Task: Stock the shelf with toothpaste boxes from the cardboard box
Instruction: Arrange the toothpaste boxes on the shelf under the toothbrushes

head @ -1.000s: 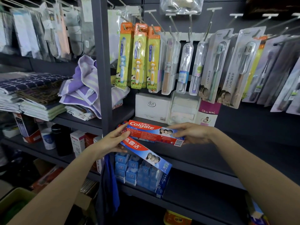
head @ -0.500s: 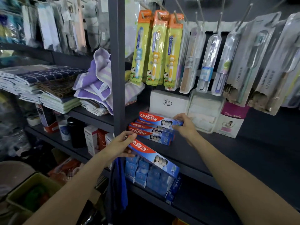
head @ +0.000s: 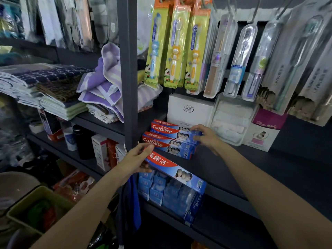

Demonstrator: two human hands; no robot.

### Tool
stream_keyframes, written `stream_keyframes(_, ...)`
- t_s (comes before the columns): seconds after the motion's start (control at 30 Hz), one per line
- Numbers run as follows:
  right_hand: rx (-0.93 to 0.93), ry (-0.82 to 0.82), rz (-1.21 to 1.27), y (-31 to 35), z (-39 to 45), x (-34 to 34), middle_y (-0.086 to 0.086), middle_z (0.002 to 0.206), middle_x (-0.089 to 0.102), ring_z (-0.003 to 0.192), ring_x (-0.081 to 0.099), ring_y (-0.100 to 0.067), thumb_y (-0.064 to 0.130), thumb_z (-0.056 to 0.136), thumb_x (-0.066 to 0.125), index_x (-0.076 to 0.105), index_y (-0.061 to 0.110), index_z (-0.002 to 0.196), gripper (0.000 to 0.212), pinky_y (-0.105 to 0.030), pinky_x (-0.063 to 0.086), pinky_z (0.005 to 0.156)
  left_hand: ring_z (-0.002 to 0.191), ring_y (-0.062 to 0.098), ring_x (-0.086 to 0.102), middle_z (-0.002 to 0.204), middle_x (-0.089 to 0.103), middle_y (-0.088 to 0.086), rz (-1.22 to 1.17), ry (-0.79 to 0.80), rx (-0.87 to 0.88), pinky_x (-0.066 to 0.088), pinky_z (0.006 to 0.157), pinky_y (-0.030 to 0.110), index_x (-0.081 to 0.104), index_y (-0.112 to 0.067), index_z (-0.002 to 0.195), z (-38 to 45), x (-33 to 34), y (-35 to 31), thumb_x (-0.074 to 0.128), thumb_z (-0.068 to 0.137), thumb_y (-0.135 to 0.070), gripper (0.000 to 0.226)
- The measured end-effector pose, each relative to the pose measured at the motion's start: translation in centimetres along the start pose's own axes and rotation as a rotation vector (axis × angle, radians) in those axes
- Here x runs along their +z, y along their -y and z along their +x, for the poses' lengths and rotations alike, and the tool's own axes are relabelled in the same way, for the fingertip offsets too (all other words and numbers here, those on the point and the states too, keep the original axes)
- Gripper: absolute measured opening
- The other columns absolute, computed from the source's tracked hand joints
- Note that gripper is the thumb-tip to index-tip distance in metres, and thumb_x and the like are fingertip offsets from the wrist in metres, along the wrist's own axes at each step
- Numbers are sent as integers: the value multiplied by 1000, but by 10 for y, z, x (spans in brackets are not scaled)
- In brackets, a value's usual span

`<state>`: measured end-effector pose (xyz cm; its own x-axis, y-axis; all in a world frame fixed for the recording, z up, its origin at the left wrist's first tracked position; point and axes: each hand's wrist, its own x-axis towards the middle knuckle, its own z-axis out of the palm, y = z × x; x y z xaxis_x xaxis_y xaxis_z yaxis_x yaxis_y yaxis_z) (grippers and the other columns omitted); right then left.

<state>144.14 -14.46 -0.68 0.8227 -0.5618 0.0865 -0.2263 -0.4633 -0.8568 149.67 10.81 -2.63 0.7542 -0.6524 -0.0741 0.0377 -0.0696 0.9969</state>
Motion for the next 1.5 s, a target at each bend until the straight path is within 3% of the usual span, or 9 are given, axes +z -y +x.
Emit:
stream_keyframes(0.13, -24, 10, -126, 1, 0, 1, -14, 126, 53, 100, 53, -26, -6, 89, 52, 58, 11, 111, 30, -41, 49, 87, 64, 9, 55, 77, 56, 0, 0, -15, 13, 55, 58, 20, 51, -20, 119, -1, 3, -3, 49, 91, -38, 33)
stream_keyframes(0.27, -110, -21, -316, 10, -8, -2, -17, 131, 45, 116, 48, -28, 2, 90, 54, 53, 10, 123, 34, -30, 39, 96, 67, 10, 58, 82, 57, 4, -26, -52, 32, 55, 57, 17, 51, -17, 118, 0, 4, -7, 48, 92, -37, 32)
stream_keyframes(0.37, -251, -92, -218, 33, -35, -6, -14, 123, 52, 115, 52, -26, 13, 93, 54, 58, 7, 116, 24, -30, 39, 100, 61, 8, 55, 77, 57, 2, -100, -102, 8, 54, 53, 16, 55, -15, 106, 2, 6, -10, 47, 92, -39, 28)
stream_keyframes(0.53, 185, 549, -194, 60, -76, -26, 0, 116, 59, 104, 57, -20, 54, 96, 28, 54, 16, 126, 55, -30, 44, 91, 46, 5, 50, 65, 55, -1, -223, -144, -71, 48, 45, 16, 55, -11, 97, 8, 13, -19, 50, 91, -42, 32)
stream_keyframes(0.7, 270, 736, -117, 56, -80, -46, -13, 102, 67, 78, 65, -27, 54, 83, 50, 61, 14, 106, 48, -30, 55, 70, 60, 8, 54, 72, 59, 0, -263, -89, -22, 52, 51, 15, 57, -15, 98, 11, 24, -32, 51, 91, -40, 27)
stream_keyframes(0.87, 100, 521, 59, 52, -78, -56, -10, 117, 63, 94, 65, -28, 14, 85, 65, 59, 19, 107, 24, -35, 54, 87, 83, 13, 62, 92, 62, 3, -417, -112, 20, 55, 58, 17, 58, -17, 113, 14, 18, -40, 44, 96, -38, 31)
stream_keyframes(1.07, 197, 474, 152, 51, -73, -55, -3, 88, 65, 74, 59, -12, 33, 92, 53, 61, 13, 102, 24, -21, 51, 62, 89, 18, 62, 101, 60, 6, -435, -101, 59, 54, 66, 28, 57, -24, 95, 15, 12, -43, 39, 96, -20, 18)
stream_keyframes(1.3, -76, 156, 264, 49, -72, -53, -4, 89, 65, 81, 61, -12, -5, 77, 69, 63, 15, 93, 26, -17, 54, 67, 89, 19, 63, 104, 63, 11, -459, -20, 16, 55, 79, 32, 46, -14, 126, 17, 10, -43, 41, 90, 4, 41)
stream_keyframes(1.5, -171, 149, 207, 57, -82, -59, 0, 88, 60, 74, 62, -1, -13, 78, 64, 56, 18, 92, 35, -17, 53, 60, 91, 21, 64, 96, 64, 12, -628, -12, -20, 58, 72, 24, 58, -7, 96, 18, 17, -50, 50, 92, -9, 9)
